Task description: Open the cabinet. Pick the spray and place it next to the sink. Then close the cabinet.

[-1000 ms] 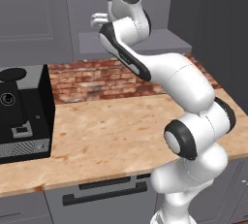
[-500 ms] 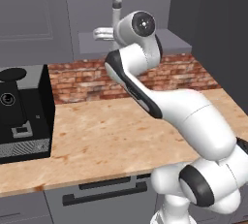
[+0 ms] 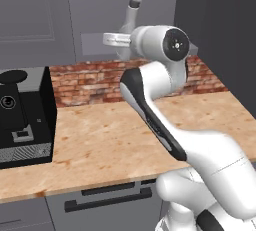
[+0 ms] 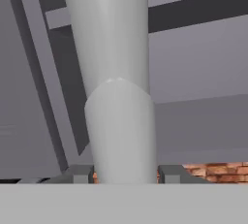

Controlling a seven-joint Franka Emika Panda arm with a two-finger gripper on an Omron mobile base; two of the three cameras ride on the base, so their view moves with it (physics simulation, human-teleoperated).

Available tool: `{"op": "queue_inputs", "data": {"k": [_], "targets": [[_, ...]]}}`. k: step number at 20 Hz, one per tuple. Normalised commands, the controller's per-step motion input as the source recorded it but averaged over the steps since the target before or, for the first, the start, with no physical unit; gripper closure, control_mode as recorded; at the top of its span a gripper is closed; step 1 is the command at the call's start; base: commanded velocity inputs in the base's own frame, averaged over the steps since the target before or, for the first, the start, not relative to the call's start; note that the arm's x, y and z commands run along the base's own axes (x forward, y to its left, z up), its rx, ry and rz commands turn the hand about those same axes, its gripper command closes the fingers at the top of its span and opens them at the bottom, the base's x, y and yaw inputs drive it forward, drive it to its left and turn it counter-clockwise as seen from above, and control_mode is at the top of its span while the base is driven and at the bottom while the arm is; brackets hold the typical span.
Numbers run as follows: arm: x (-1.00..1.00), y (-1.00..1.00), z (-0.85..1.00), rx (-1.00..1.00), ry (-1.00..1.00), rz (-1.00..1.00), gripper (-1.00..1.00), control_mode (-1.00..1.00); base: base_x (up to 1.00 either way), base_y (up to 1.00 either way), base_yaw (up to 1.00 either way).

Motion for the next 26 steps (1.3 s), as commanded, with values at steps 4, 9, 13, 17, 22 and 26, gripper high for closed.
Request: {"op": "queue_inputs", "data": {"k": [4,9,13,17,22,26], "targets": [[-1.0,-0.06,0.39,0.0,0.0,0.06,1.0,-1.0,0.0,0.0,0.0],[-0.79,-0.12,0.02,0.0,0.01,0.04,1.0,-1.0,0.0,0.0,0.0],[-0.59,-0.2,0.0,-0.02,0.1,0.05,1.0,-1.0,0.0,0.0,0.0],[-0.17,-0.02,0.0,-0.02,0.16,0.02,1.0,-1.0,0.0,0.0,0.0],[0.0,0.0,0.0,-0.13,0.31,0.0,1.0,-1.0,0.0,0.0,0.0],[-0.01,0.0,-0.01,-0.1,0.23,0.0,1.0,-1.0,0.0,0.0,0.0]]}}
